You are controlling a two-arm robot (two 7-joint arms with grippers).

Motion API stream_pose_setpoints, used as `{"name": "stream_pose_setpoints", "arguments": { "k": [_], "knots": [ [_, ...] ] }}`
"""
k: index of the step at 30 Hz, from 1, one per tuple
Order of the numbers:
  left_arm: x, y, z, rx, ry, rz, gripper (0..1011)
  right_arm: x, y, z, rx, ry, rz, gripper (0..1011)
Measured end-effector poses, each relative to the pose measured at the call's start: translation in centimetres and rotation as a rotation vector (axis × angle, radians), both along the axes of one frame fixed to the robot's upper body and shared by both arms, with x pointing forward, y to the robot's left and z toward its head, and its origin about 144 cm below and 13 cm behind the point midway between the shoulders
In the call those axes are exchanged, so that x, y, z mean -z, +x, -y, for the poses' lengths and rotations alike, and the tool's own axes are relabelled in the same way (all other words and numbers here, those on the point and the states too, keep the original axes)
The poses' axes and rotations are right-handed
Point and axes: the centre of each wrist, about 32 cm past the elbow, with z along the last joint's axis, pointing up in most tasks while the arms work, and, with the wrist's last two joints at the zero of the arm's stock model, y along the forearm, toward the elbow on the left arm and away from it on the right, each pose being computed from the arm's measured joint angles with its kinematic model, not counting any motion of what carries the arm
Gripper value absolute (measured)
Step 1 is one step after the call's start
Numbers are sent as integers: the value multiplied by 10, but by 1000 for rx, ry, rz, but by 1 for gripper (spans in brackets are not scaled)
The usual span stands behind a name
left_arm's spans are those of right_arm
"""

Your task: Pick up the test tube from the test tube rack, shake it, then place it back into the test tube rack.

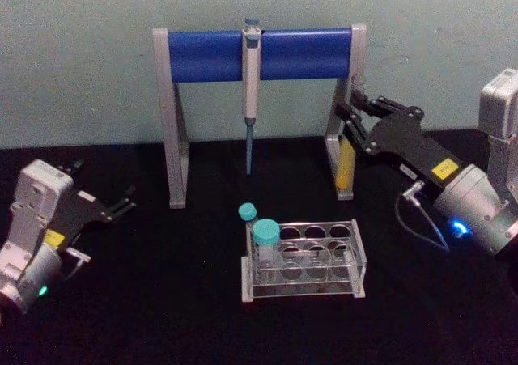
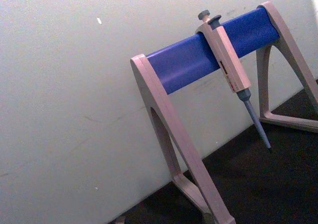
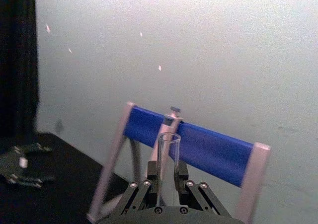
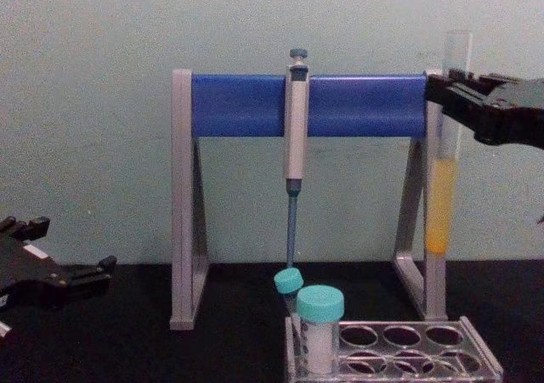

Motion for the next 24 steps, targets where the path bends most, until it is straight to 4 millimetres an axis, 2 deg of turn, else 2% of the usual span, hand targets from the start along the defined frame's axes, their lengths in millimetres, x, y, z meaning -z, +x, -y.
{"name": "stream_pose_setpoints", "arguments": {
  "k": [11, 17, 24],
  "knots": [
    [0, 0, 0, 0, 0, 0, 1001, 6, 9, -4, -203, 103, -99, 232],
    [0, 0, 0, 0, 0, 0, 1001, 4, 8, 13, -323, 139, -195, 232],
    [0, 0, 0, 0, 0, 0, 1001, -3, -1, 38, -293, 111, -240, 232]
  ]
}}
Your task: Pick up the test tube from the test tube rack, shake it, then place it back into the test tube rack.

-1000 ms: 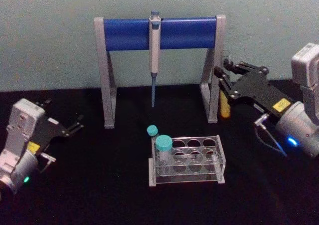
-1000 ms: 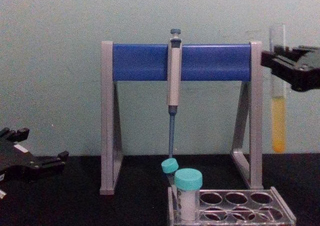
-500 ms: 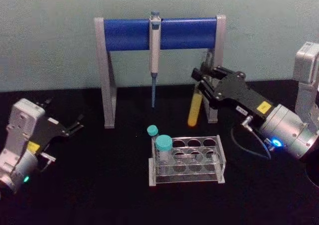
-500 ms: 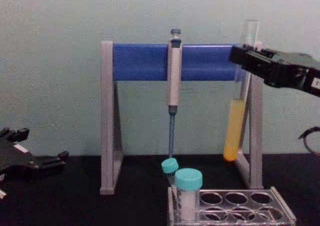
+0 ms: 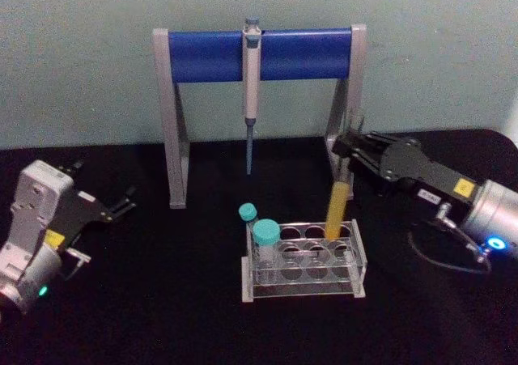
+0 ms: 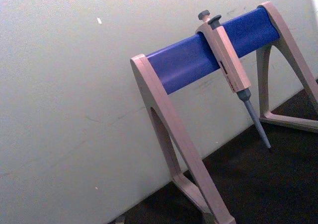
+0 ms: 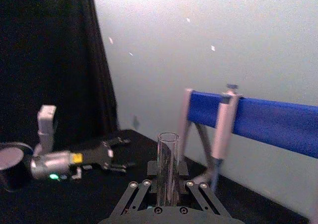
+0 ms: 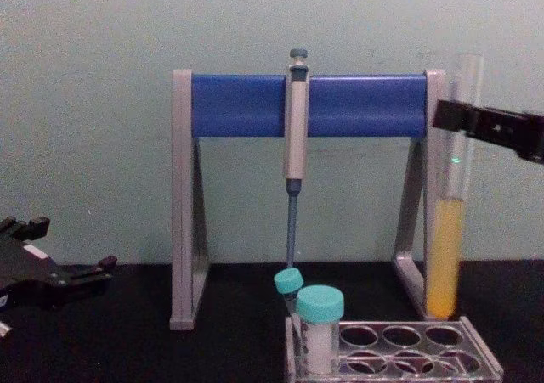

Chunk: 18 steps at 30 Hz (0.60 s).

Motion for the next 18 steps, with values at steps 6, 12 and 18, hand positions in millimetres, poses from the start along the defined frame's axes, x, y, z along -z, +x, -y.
{"name": "stream_pose_setpoints", "arguments": {
  "k": [6, 12, 18],
  "knots": [
    [0, 0, 0, 0, 0, 0, 1001, -9, -7, 7, 86, -93, 30, 232],
    [0, 0, 0, 0, 0, 0, 1001, -15, -10, -1, 177, -202, 113, 232],
    [0, 0, 0, 0, 0, 0, 1001, -12, -6, -18, 232, -215, 222, 232]
  ]
}}
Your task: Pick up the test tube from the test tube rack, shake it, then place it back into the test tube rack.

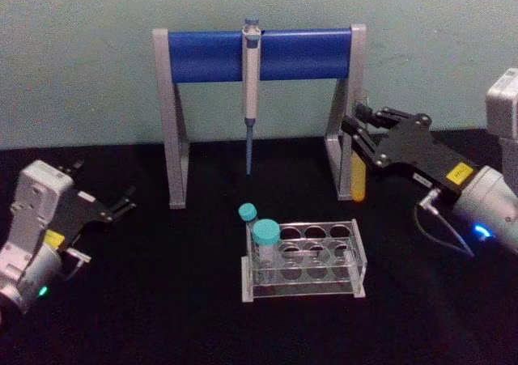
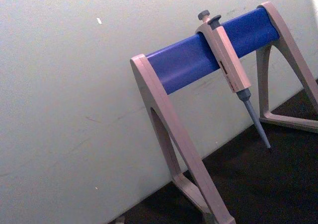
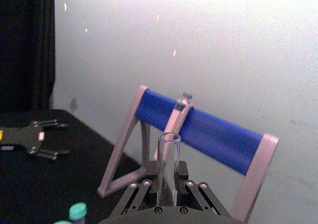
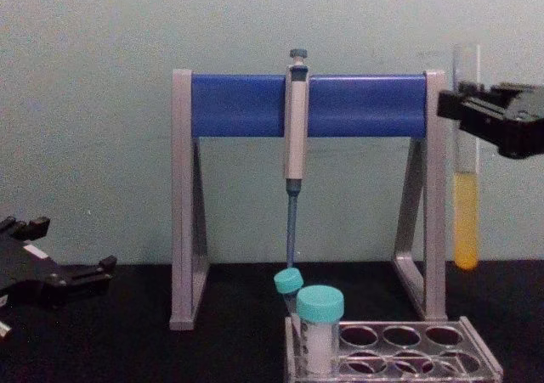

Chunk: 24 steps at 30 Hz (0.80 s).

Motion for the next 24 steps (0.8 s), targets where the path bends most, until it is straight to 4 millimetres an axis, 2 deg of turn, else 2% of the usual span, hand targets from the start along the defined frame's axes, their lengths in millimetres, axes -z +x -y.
{"name": "stream_pose_setpoints", "arguments": {
  "k": [8, 15, 21, 24],
  "knots": [
    [0, 0, 0, 0, 0, 0, 1001, 12, 12, -19, -22, 59, 41, 232],
    [0, 0, 0, 0, 0, 0, 1001, 21, 21, -27, -136, 155, -5, 232],
    [0, 0, 0, 0, 0, 0, 1001, 22, 22, -22, -252, 186, -61, 232],
    [0, 0, 0, 0, 0, 0, 1001, 19, 20, -12, -319, 183, -105, 232]
  ]
}}
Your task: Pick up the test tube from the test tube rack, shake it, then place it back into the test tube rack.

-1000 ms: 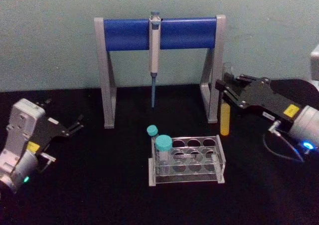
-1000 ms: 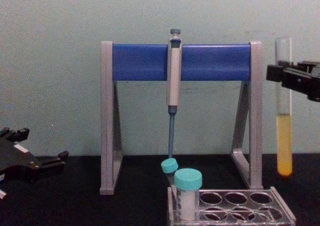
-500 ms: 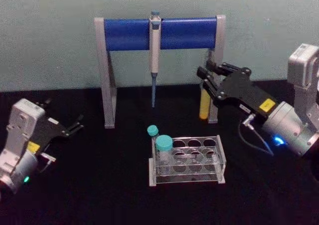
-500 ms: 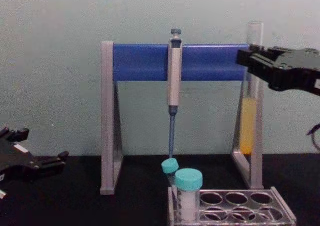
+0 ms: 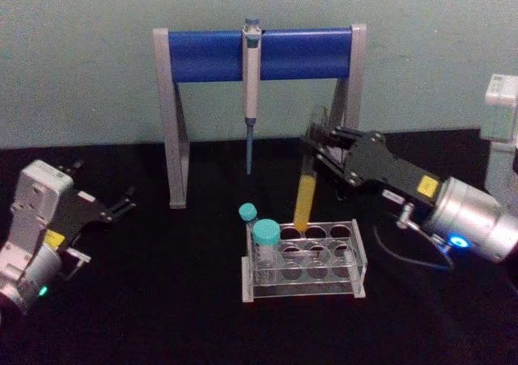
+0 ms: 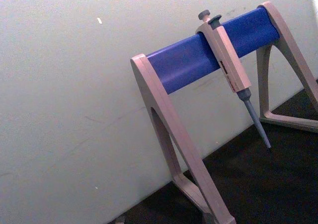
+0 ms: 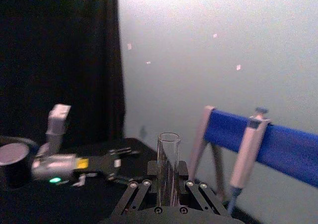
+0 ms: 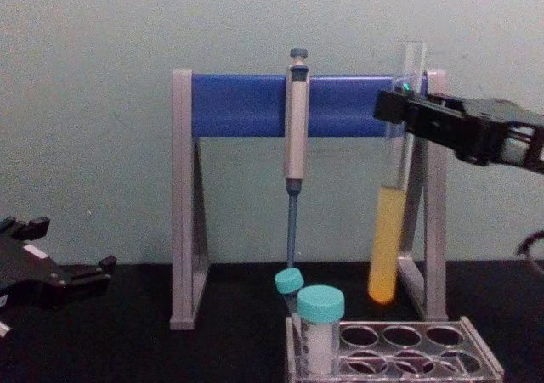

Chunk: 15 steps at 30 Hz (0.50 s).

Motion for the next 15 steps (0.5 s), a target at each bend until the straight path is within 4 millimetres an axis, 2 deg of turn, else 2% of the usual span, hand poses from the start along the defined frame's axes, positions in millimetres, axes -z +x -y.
{"name": "stream_pose_setpoints", "arguments": {
  "k": [4, 10, 15],
  "knots": [
    [0, 0, 0, 0, 0, 0, 1001, -2, -4, 10, -31, -18, -28, 232],
    [0, 0, 0, 0, 0, 0, 1001, -9, -15, 36, -23, -72, -52, 232],
    [0, 0, 0, 0, 0, 0, 1001, -13, -22, 47, 72, -129, -26, 232]
  ]
}}
